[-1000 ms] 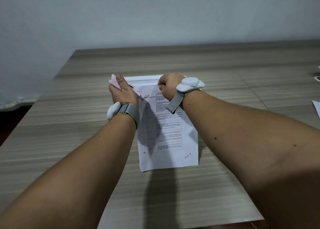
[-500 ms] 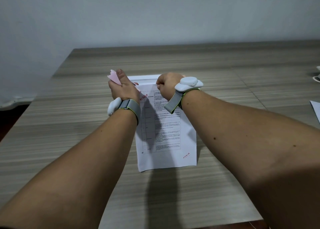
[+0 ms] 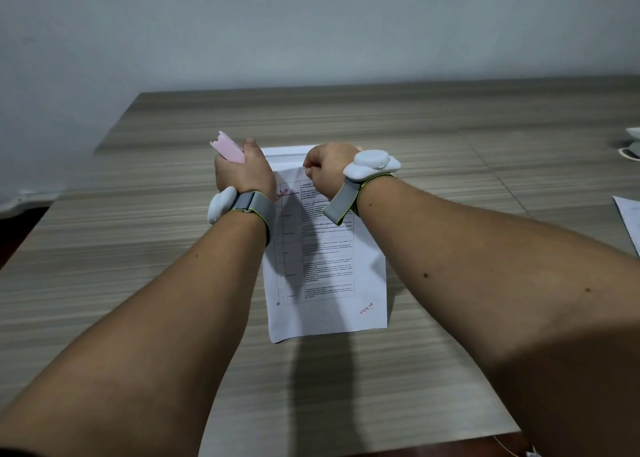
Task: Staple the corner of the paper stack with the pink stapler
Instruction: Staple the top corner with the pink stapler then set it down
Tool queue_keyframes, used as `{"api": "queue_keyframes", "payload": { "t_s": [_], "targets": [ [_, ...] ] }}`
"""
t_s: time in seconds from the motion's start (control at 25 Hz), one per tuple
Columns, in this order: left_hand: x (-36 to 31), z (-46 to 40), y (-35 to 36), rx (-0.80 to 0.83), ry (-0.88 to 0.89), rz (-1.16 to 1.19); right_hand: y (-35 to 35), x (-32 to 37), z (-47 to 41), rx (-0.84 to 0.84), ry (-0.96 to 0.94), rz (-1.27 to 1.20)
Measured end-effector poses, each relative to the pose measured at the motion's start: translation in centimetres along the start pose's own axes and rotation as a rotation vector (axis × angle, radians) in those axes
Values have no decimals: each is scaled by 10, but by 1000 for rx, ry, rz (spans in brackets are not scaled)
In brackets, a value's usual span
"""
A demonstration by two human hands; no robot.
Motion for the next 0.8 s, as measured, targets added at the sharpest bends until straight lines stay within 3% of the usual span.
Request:
{"api": "queue_keyframes", "payload": {
  "t_s": [0.16, 0.36, 0.44, 0.56, 0.68, 0.8],
  "targets": [
    [3, 1, -4, 61, 23, 70, -2, -3, 2, 12, 21, 10],
    [10, -10, -22, 4, -125, 405, -5, -5, 3, 18, 39, 18],
    [22, -17, -32, -9, -157, 359, -4, -6, 3, 15, 42, 8],
    [55, -25, -49, 19, -116, -53, -2, -8, 1, 22, 41, 2],
    [91, -28, -68, 207, 2, -589, 2, -11, -1, 22, 53, -16],
    [122, -31, -78, 394, 66, -895, 6, -12, -3, 50, 52, 2]
  ]
}}
Point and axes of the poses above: each hand's wrist, its own z-axis away from the middle knuckle, its own y-axis out of the palm, x = y × z, the point moved 3 cm from there along -z, towards the middle knuckle, and after that the axes turned 9 degrees about z, right-handed, at the moved point
